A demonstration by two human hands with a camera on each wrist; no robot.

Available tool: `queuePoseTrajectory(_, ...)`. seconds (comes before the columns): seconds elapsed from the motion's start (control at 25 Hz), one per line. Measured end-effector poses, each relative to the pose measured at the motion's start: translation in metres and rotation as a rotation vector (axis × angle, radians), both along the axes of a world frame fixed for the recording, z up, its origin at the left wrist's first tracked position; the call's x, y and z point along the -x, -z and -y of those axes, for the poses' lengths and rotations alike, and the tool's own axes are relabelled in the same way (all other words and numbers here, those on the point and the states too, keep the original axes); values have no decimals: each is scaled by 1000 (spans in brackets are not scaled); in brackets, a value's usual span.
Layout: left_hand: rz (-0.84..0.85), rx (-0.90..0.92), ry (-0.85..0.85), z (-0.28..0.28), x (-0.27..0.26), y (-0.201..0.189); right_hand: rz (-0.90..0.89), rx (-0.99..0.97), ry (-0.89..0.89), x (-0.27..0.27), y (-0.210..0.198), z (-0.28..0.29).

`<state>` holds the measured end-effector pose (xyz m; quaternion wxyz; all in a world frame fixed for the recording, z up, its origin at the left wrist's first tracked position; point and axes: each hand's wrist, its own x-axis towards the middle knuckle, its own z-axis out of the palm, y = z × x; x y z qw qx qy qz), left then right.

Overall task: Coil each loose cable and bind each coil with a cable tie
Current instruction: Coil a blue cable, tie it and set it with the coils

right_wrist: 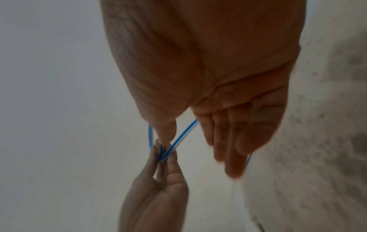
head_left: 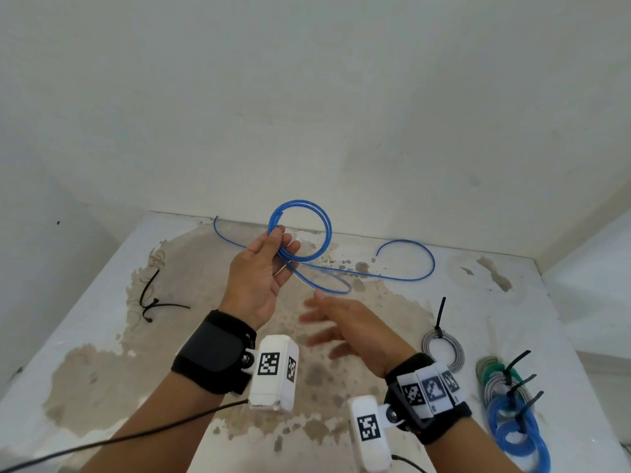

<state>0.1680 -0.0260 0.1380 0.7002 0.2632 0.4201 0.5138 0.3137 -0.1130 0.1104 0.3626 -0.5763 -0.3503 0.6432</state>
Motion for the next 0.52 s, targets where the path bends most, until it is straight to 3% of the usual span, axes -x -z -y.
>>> queuePoseTrajectory(0.12, 4, 26, 4, 8, -6, 5, -450, -47, 429, 4, -1, -13)
queuePoseTrajectory(0.16, -2, 34, 5, 10, -7, 6, -528, -75, 502, 4, -2, -17)
queuePoseTrajectory(0.52, 10, 80, -35, 3, 4, 5, -348, -140, 368, 10, 0, -13)
